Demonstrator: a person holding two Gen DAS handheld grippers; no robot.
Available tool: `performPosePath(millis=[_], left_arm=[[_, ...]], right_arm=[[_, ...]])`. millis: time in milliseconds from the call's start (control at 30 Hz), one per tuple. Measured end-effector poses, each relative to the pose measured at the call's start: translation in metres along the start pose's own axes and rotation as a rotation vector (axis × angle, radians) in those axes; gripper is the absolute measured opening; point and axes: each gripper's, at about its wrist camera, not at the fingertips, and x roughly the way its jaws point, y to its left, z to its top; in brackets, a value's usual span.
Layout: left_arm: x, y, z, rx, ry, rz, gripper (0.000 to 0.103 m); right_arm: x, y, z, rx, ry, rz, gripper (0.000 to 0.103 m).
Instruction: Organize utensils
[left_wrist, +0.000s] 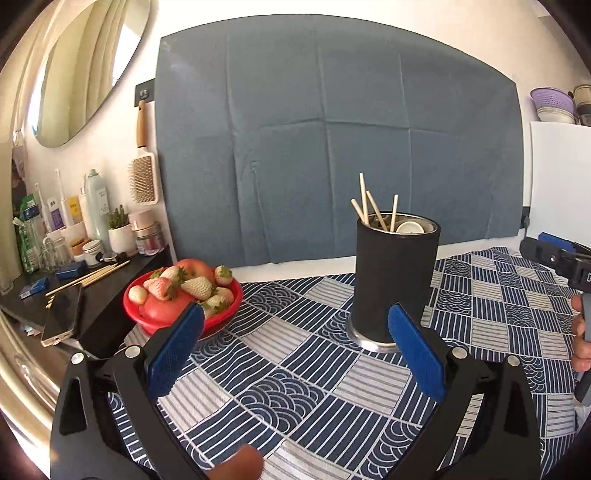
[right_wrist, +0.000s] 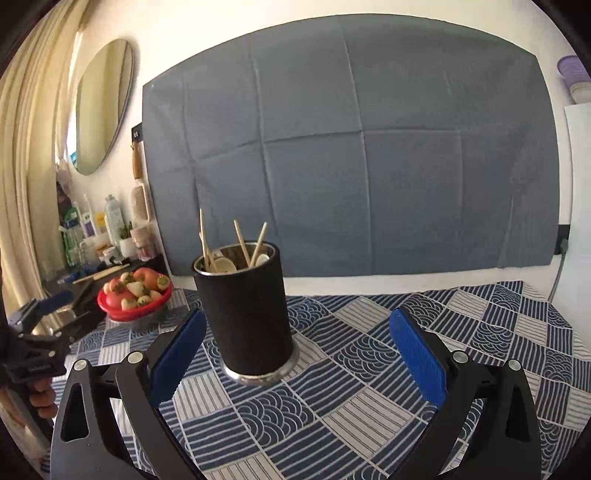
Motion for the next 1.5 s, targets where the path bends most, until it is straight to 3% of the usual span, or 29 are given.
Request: performPosePath(millis=[267, 433, 800, 900, 1167, 1500], left_arm=[[-0.023, 0.014, -0.020, -0.092, 0.063, 0.043, 0.097], [-0.029, 0.011, -0.036, -0.091, 0.099, 0.003, 0.097], [-0.027, 0.004, -0.066, -0.051, 0.101, 0.054, 0.098], [-0.027, 0.008, -0.068, -0.079, 0.116, 0.035, 0.097], [-0.036, 0.001, -0.067, -0.044, 0.068, 0.030, 0.097], [-0.033, 0.004, -0.068, -0.063, 0.090, 0.004, 0.097]], right_arm=[[-0.024, 0.002, -0.036, 0.010, 0.065, -0.040, 0.095], [-0.024, 0.003, -0.053, 0.038, 0.122, 0.013, 0.095], [-0.021, 0.014, -0.085, -0.011, 0.132, -0.068, 0.095], [-0.023, 0.014, -0.086, 0.000, 0.131, -0.034, 0.095], [-0.025, 0.018, -0.086, -0.021, 0.124, -0.047, 0.095], [-0.026, 0.026, -0.086, -0.063, 0.112, -0.046, 0.095]])
